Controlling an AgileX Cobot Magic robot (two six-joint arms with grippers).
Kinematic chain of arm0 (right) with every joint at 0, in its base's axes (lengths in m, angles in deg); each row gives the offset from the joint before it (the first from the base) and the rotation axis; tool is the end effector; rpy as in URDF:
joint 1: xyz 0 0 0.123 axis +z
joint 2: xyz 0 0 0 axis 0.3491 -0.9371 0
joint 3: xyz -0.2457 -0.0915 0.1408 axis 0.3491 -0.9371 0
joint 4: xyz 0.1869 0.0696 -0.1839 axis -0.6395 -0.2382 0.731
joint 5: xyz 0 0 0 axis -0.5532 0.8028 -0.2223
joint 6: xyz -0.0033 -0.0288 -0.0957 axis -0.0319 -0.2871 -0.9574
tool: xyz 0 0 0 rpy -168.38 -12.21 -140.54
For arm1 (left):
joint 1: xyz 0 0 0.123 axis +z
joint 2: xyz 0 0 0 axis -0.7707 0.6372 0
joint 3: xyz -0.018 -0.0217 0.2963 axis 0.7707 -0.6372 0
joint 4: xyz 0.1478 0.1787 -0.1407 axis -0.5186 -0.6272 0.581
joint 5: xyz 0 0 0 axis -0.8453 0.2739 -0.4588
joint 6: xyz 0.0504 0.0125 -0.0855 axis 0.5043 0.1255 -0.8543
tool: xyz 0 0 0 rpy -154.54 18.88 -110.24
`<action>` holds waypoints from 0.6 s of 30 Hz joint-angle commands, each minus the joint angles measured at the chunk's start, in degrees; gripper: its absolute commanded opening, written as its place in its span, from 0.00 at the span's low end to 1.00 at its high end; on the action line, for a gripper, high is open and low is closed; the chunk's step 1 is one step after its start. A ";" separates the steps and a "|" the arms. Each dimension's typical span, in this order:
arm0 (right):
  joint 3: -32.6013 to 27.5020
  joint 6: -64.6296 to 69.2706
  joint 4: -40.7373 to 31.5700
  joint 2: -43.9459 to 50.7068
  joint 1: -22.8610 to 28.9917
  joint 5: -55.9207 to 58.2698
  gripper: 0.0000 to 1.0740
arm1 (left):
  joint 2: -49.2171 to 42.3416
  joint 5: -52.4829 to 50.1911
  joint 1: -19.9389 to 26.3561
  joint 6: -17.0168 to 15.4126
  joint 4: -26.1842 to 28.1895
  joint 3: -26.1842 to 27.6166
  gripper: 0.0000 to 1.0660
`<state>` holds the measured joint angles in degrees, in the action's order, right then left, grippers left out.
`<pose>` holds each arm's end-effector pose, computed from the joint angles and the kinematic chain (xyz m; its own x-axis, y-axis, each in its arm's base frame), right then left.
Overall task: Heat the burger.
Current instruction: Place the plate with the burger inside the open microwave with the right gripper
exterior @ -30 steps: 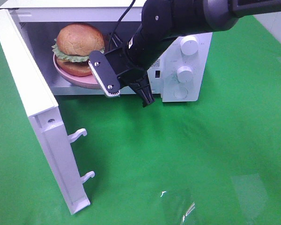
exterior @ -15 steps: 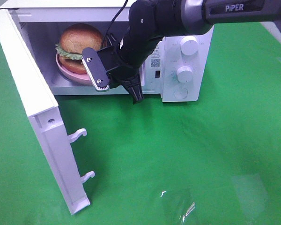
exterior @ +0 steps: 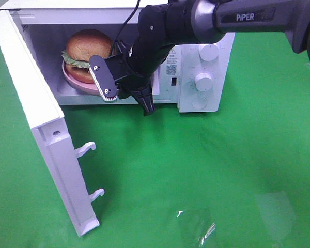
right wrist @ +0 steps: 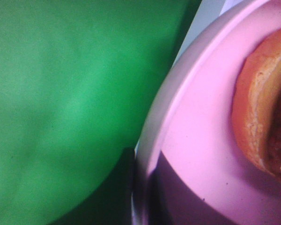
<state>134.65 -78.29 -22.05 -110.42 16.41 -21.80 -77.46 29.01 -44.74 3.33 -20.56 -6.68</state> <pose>0.4309 0.3262 0.1536 0.5301 -0.8427 -0.0938 -0.7106 -0.3811 -0.5915 0.0036 -0.0207 0.2891 -0.4253 0.0827 -0.9013 0.1463 0.9890 0.0217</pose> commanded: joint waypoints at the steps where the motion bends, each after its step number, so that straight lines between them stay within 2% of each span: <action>1: 1.09 0.17 -0.23 0.17 -0.23 -3.50 0.02 | -0.17 -0.69 0.29 0.11 0.00 -0.17 0.92; 7: 1.09 0.40 -0.23 -0.11 -0.23 -4.76 0.05 | -0.17 -0.69 0.29 0.11 0.00 -0.17 0.92; 11: 1.09 0.57 -0.23 -0.11 -0.23 -4.70 0.15 | -0.17 -0.69 0.29 0.11 0.00 -0.17 0.92; 14: 1.09 0.57 -0.23 -0.11 -0.23 -4.70 0.17 | -0.17 -0.69 0.29 0.11 0.00 -0.17 0.92; 16: 1.09 1.38 -0.23 -0.11 -0.23 -5.56 0.26 | -0.17 -0.69 0.29 0.11 0.00 -0.17 0.92; 18: 1.09 1.83 -0.23 -0.11 -0.23 -5.96 0.28 | -0.17 -0.69 0.29 0.11 0.00 -0.17 0.92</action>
<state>135.17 -77.55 -22.05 -111.22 16.41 -26.84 -77.46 29.01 -44.74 3.33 -20.62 -6.68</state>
